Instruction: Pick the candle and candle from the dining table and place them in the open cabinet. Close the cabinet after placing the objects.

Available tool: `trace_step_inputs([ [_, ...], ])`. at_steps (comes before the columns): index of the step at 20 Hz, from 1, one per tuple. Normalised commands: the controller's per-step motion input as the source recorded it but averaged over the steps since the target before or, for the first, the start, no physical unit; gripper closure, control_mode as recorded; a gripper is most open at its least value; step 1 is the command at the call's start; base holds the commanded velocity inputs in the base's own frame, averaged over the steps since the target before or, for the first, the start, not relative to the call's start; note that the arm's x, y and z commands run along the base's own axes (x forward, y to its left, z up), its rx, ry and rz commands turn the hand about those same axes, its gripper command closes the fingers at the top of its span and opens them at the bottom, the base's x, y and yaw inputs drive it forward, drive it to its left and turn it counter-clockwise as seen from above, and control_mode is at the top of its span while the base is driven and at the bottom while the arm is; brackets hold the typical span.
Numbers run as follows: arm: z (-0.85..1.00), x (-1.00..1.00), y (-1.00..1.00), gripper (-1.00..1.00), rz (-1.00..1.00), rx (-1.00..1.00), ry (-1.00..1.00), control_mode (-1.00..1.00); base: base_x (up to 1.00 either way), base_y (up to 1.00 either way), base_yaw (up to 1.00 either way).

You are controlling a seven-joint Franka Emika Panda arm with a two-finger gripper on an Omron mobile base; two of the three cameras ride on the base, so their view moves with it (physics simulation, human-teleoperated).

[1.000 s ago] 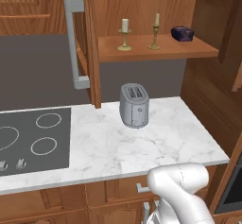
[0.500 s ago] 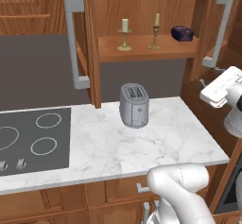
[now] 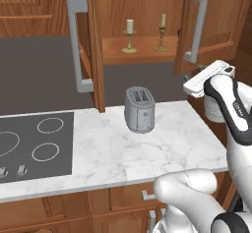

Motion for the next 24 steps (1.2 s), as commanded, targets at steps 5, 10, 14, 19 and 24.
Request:
trace_step_inputs([
  [5,0.21,0.80,0.14,-1.00,-0.15,-0.13,0.00,-1.00,0.00,0.00,0.00],
  [10,0.10,0.91,0.15,-1.00,-0.12,-0.13,0.00,-1.00,0.00,0.00,0.00],
  [14,0.17,1.00,0.17,-1.00,-0.11,-0.15,0.00,-1.00,0.00,0.00,0.00],
  [19,0.12,1.00,0.11,-1.00,-0.11,-0.11,0.00,-1.00,0.00,0.00,0.00],
  [24,0.32,0.30,0.03,-1.00,-0.07,-0.02,0.07,-1.00,0.00,0.00,0.00],
])
